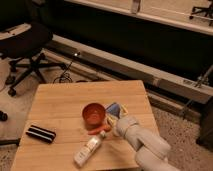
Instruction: Place the white sponge in the ceramic cup
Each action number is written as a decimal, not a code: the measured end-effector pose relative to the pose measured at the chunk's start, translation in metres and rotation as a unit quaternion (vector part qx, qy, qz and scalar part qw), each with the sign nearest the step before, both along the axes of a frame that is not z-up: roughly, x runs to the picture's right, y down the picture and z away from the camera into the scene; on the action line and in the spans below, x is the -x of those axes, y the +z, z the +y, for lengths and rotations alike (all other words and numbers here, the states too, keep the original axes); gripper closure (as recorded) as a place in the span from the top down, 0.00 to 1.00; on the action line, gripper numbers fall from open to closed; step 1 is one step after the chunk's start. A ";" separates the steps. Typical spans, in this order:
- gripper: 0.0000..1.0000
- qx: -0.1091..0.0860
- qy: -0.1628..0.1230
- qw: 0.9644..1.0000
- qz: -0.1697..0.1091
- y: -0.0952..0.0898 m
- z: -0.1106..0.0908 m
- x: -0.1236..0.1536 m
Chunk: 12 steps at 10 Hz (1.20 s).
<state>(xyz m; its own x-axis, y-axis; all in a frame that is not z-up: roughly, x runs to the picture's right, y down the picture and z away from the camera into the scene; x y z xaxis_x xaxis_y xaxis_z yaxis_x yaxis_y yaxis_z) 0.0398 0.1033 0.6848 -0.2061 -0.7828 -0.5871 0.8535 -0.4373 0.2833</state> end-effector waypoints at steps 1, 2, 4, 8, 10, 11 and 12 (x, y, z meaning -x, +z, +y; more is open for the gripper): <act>0.00 -0.001 0.005 1.000 -0.002 0.000 0.000 -0.002; 0.00 -0.003 0.012 1.000 -0.004 0.001 -0.001 -0.004; 0.00 -0.006 0.021 1.000 -0.006 0.005 -0.002 -0.005; 0.00 -0.010 0.031 0.999 -0.003 0.009 -0.004 -0.013; 0.00 -0.013 0.033 0.999 0.002 0.008 -0.003 -0.017; 0.00 -0.013 0.032 0.999 0.006 0.007 -0.002 -0.020; 0.00 -0.013 0.032 0.999 0.009 0.006 -0.001 -0.022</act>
<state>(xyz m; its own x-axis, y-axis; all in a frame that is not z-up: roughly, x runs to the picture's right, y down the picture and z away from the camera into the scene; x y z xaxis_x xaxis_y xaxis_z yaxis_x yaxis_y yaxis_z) 0.0616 0.1025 0.6910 -0.1663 -0.7790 -0.6045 0.8850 -0.3883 0.2569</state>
